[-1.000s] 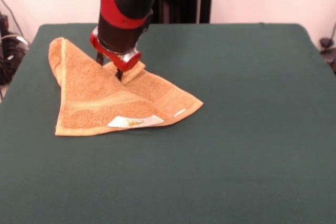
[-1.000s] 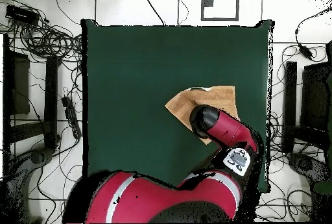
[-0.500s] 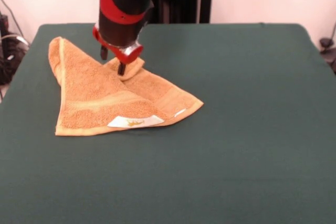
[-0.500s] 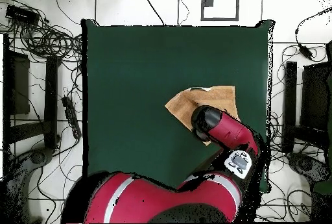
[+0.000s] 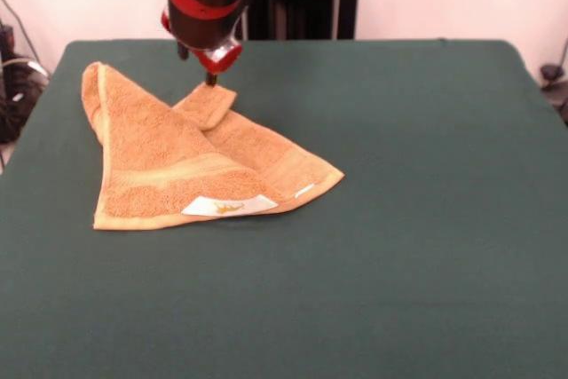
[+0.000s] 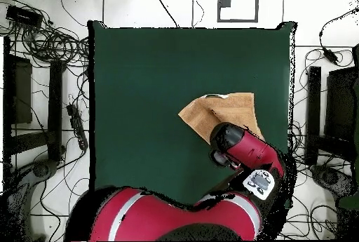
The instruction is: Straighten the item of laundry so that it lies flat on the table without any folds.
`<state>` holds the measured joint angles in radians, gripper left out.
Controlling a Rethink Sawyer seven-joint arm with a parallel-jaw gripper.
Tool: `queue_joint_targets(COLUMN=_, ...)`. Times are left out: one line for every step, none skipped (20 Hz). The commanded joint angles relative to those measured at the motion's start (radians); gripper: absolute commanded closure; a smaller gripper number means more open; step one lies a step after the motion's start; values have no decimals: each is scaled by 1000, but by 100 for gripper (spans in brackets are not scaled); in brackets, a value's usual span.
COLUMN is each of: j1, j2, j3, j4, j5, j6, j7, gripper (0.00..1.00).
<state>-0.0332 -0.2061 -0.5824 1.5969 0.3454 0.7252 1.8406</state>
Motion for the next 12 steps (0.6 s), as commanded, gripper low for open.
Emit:
queue_joint_targets(j1=0, j2=78, j3=130, j4=74, j5=-3, j6=-33, j7=199, gripper=0)
queue_joint_targets(j1=-5, j2=66, j3=145, j4=80, j5=5, j6=-67, j7=194, gripper=0)
queue_joint_targets(j1=-10, j2=54, j3=159, j4=85, j5=14, j6=-102, j7=188, gripper=0)
queue_joint_targets(j1=-2, j2=38, j3=153, j4=85, j5=13, j6=-87, j7=189, gripper=0)
queue_joint_targets(j1=12, j2=16, j3=142, j4=89, j5=10, j6=-71, j7=193, gripper=0)
queue_joint_targets(j1=29, j2=-7, j3=130, j4=99, j5=12, j6=-85, j7=205, gripper=0)
queue_joint_targets(j1=45, j2=-32, j3=112, j4=97, j5=5, j6=-46, j7=207, gripper=0)
queue_joint_targets(j1=62, j2=-56, j3=94, j4=96, j5=-2, j6=-7, j7=210, gripper=0)
queue_joint_targets(j1=73, j2=-78, j3=84, j4=99, j5=-5, j6=13, j7=211, gripper=0)
queue_joint_targets(j1=84, j2=-100, j3=73, j4=102, j5=-7, j6=34, j7=213, gripper=0)
queue_joint_targets(j1=93, j2=-117, j3=62, j4=98, j5=-11, j6=54, j7=212, gripper=0)
queue_joint_targets(j1=92, j2=-135, j3=66, j4=98, j5=-11, j6=68, j7=203, gripper=0)
